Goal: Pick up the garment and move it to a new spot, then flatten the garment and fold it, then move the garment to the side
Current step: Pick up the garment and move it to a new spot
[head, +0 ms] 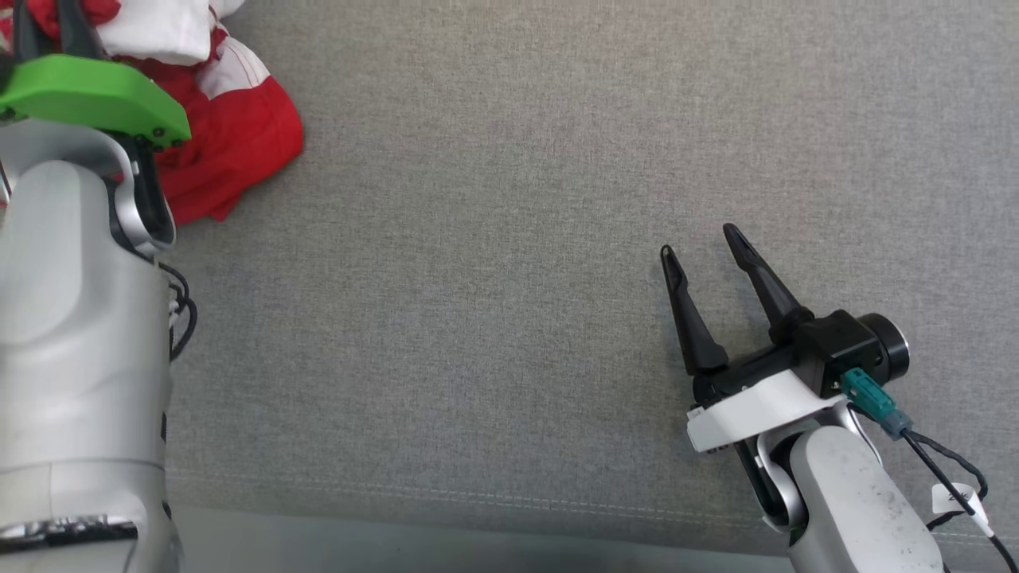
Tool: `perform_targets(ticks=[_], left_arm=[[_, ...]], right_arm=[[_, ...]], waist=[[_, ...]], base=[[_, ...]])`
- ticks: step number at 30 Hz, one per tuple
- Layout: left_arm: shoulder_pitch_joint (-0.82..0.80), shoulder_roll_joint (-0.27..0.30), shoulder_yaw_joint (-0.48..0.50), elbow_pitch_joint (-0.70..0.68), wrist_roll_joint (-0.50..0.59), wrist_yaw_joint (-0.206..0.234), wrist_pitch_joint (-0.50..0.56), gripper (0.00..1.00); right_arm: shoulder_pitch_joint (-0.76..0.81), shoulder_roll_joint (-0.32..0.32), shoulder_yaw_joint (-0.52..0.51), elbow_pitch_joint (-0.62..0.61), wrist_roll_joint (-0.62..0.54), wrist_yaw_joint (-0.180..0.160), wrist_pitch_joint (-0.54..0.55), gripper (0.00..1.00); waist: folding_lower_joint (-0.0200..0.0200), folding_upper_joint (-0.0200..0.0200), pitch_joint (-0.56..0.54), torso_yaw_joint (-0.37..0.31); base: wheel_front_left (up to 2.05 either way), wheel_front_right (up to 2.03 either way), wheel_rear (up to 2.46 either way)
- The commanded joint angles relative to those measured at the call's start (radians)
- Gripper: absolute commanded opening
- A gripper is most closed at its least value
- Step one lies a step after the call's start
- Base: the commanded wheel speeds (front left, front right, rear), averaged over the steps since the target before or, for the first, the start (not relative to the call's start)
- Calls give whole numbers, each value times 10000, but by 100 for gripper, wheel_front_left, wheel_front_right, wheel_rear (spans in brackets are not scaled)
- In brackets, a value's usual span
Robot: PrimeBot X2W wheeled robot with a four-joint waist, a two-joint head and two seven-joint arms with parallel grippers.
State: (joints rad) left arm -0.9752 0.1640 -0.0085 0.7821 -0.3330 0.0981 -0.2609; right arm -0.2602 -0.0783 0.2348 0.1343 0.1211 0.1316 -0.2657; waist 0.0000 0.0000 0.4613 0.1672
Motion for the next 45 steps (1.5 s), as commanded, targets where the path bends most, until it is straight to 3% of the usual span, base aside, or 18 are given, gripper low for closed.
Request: perform_targets(ticks=[1,9,18,25,36,45], left_arm=[[350,-63,70,-591,208,-20,-46,0],[1477,-342,196,-2849,631,-423,-47,0],[1572,-619,-222,-3629,399,-883,297,0],[1659,-846,-542,-4079,-268,-1336,1085,0],[1490,-1067,-1555,-4578,-685,-1257,1661,0],[736,-1127,-2973,-4201,-1557,-1233,1259,0]], right_arm=[[116,8,18,43,88,-17,9,100],[289,164,-39,148,315,-17,8,100],[529,248,-109,-78,535,-17,8,100],[712,273,-121,-577,1079,-15,8,100],[1313,273,-254,-1086,1402,-14,8,100],[1381,272,-408,-1198,1376,-14,8,100]], waist=[[0,0,-310,26],[0,0,-1123,-205],[0,0,-1871,-709],[0,0,-2427,-1680],[0,0,-2968,-3413],[0,0,-2859,-4447]], base=[[0,0,0],[0,0,0],[0,0,0],[0,0,0],[0,0,0],[0,0,0]])
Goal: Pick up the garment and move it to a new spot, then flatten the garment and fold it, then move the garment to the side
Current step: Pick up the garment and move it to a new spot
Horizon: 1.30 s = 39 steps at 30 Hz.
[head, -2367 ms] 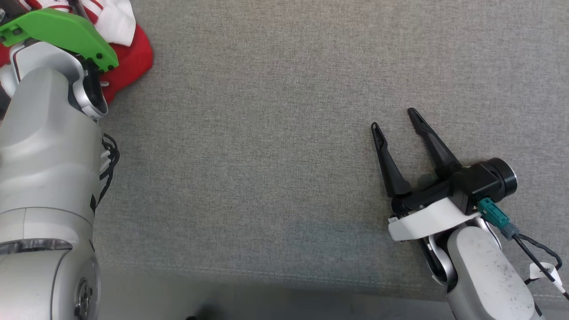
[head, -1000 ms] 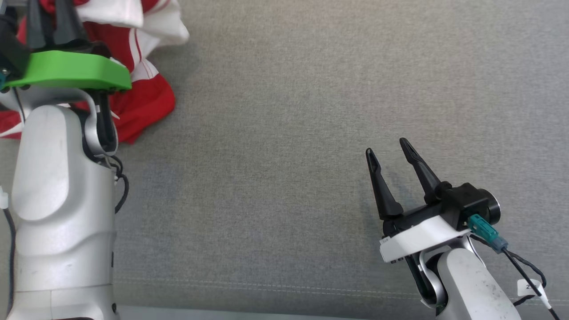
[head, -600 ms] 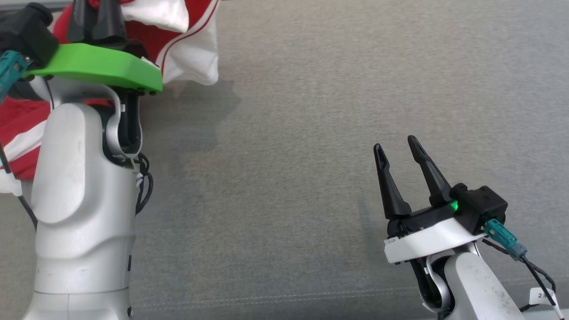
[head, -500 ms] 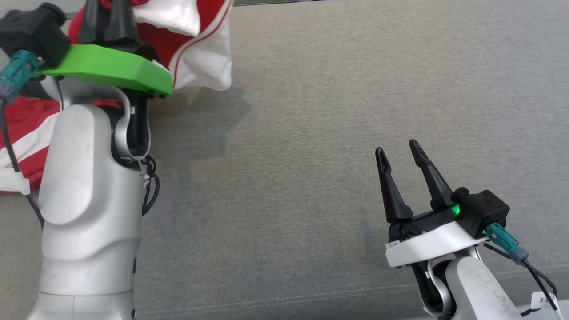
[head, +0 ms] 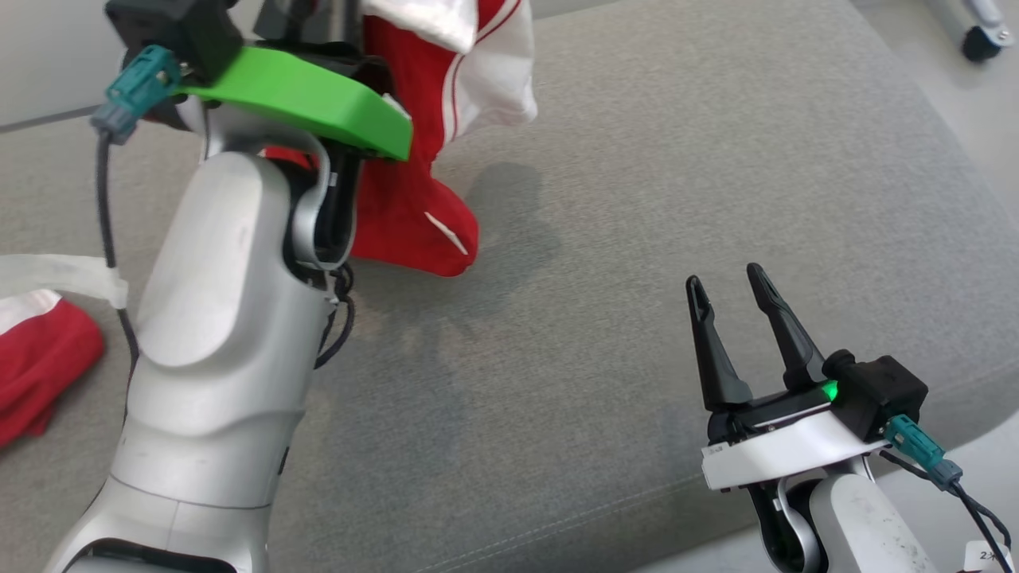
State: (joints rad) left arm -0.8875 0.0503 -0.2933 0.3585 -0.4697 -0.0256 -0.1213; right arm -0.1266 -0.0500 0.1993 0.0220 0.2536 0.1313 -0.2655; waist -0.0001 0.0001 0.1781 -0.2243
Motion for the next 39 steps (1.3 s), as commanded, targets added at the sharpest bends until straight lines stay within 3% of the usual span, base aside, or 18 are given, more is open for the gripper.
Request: perform_targets(ticks=[1,9,19,20,22,24,32,39], left_arm=[[-200,11,-375,120,-330,-51,-256,0],[244,34,-1782,1723,-583,-172,-1070,0],[872,21,-2006,4322,-190,14,-1420,0],[900,25,-1996,4534,-183,56,-1433,4],[946,21,-1991,4819,-300,-2,-1449,78],[923,20,-1959,4948,-191,71,-1447,100],[1586,111,-1713,4752,418,511,-1443,100],[3127,173,-921,3064,581,773,-1443,100]], right_arm=[[32,-8,-65,-101,82,-10,6,100],[-110,-6,-141,-37,110,-10,6,100],[-282,-9,-201,165,125,-10,6,100],[-293,-9,-192,186,95,-10,6,100],[-343,-10,-184,219,42,-10,7,100],[-358,-10,-174,245,-18,-10,7,100],[-91,-10,-214,323,-105,-10,7,100],[119,-12,-244,397,-196,-10,7,100]], waist=[[1,-1,23,-596],[1,-1,504,-664],[1,-1,890,-335],[1,-1,898,-304],[1,-1,879,-245],[1,-1,826,-178],[1,-1,327,249],[1,-1,-173,859]], base=[[0,0,0],[0,0,0],[0,0,0],[0,0,0],[0,0,0],[0,0,0],[0,0,0],[0,0,0]])
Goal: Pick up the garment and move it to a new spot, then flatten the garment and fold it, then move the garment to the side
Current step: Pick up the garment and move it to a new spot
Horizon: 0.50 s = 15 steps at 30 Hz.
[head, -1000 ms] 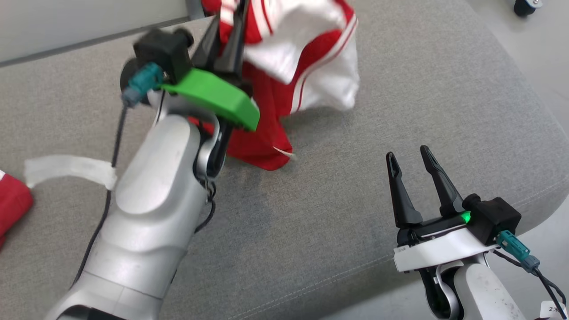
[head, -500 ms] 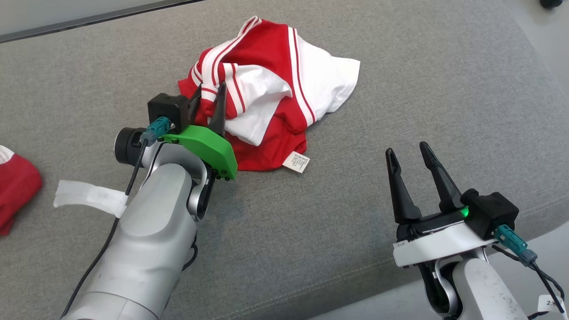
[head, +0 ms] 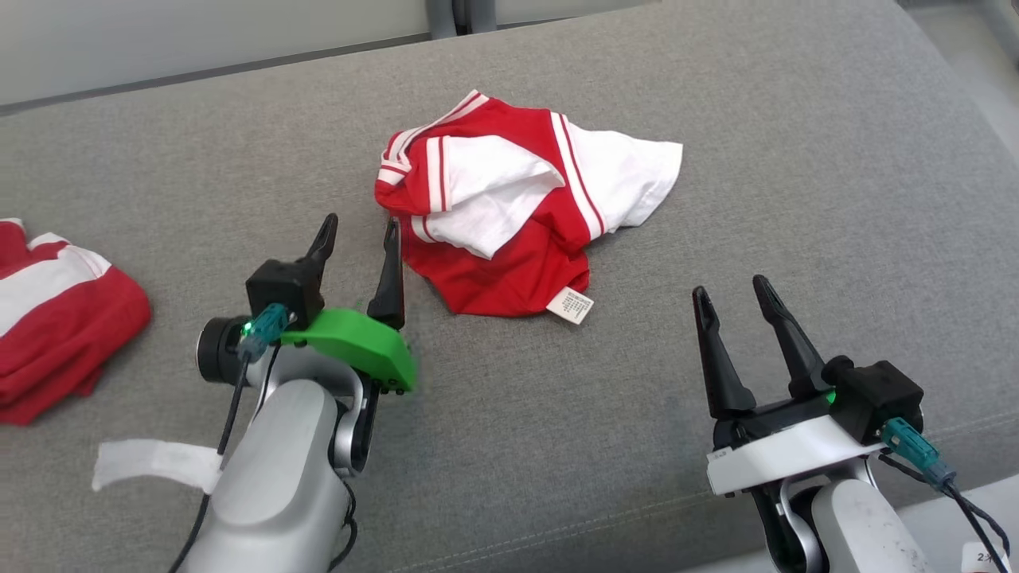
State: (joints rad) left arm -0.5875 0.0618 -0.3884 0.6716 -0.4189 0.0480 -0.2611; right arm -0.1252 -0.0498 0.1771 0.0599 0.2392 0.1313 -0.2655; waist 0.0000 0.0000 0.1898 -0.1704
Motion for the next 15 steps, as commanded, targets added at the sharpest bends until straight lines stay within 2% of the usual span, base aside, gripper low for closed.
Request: perform_targets(ticks=[1,2,10,15], left_arm=[[415,52,147,-394,128,64,-44,100],[1050,41,346,-1063,269,130,-44,100],[3142,-36,1133,-3838,1187,589,-40,100],[3962,-63,1317,-4719,1666,501,-36,100]], right_arm=[[151,-14,-39,44,-73,-10,7,100],[233,-14,-67,103,-110,-10,7,100],[491,-13,-208,363,-232,-10,7,100],[620,-16,-287,611,-165,-10,7,100]], waist=[[0,0,-368,435],[0,0,-525,667],[0,0,-1023,1619],[0,0,-1259,2026]], base=[[0,0,0],[0,0,0],[0,0,0],[0,0,0]])
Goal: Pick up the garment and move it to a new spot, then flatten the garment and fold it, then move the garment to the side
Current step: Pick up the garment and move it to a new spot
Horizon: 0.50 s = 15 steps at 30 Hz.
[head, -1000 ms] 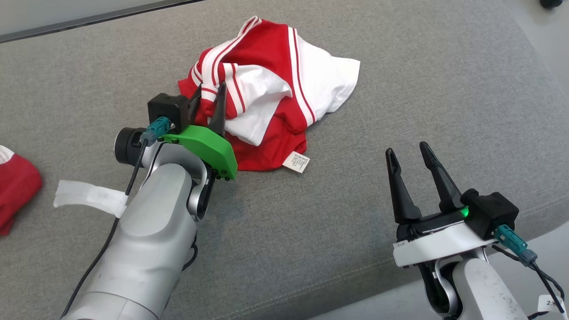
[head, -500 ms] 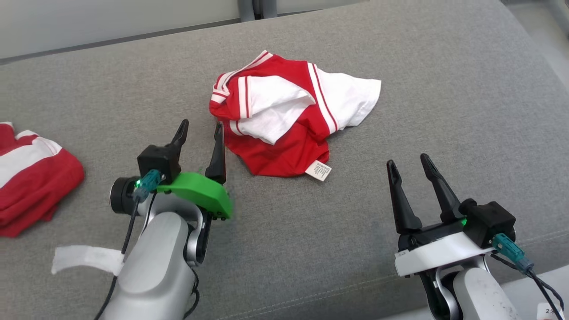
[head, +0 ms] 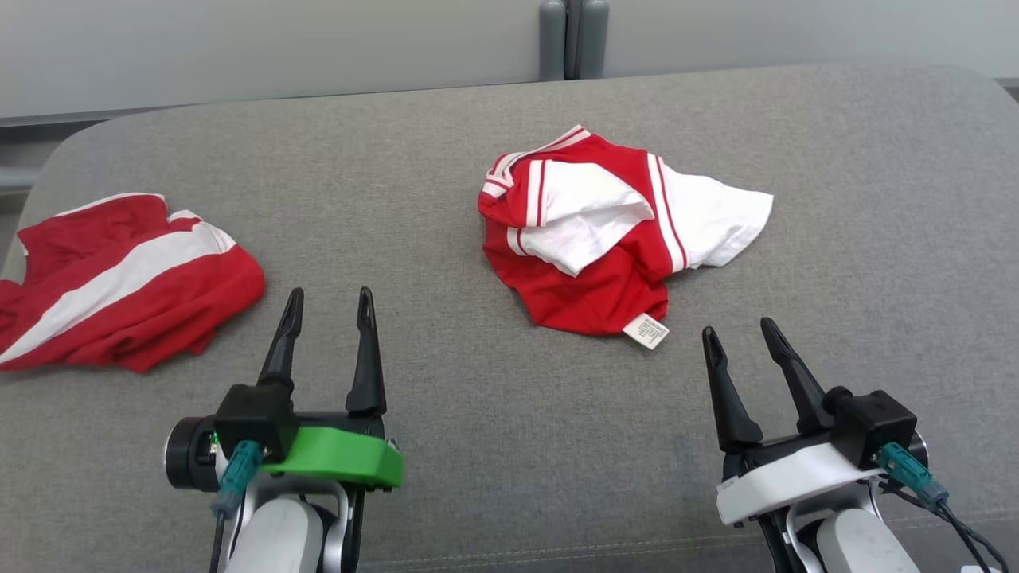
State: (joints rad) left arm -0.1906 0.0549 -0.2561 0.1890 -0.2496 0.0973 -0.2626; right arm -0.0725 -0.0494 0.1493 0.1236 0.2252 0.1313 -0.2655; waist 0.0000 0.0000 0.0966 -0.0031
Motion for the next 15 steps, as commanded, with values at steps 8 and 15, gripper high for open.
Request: perform_targets(ticks=[8,15], left_arm=[[1445,123,177,-624,1155,-122,-19,100],[2386,-1,390,-701,1015,103,-20,100]], right_arm=[[443,-34,-430,287,195,-12,5,100],[931,-28,-728,444,87,-10,5,100]], waist=[[0,0,-722,710],[0,0,-1001,730]], base=[[0,0,0],[0,0,0]])
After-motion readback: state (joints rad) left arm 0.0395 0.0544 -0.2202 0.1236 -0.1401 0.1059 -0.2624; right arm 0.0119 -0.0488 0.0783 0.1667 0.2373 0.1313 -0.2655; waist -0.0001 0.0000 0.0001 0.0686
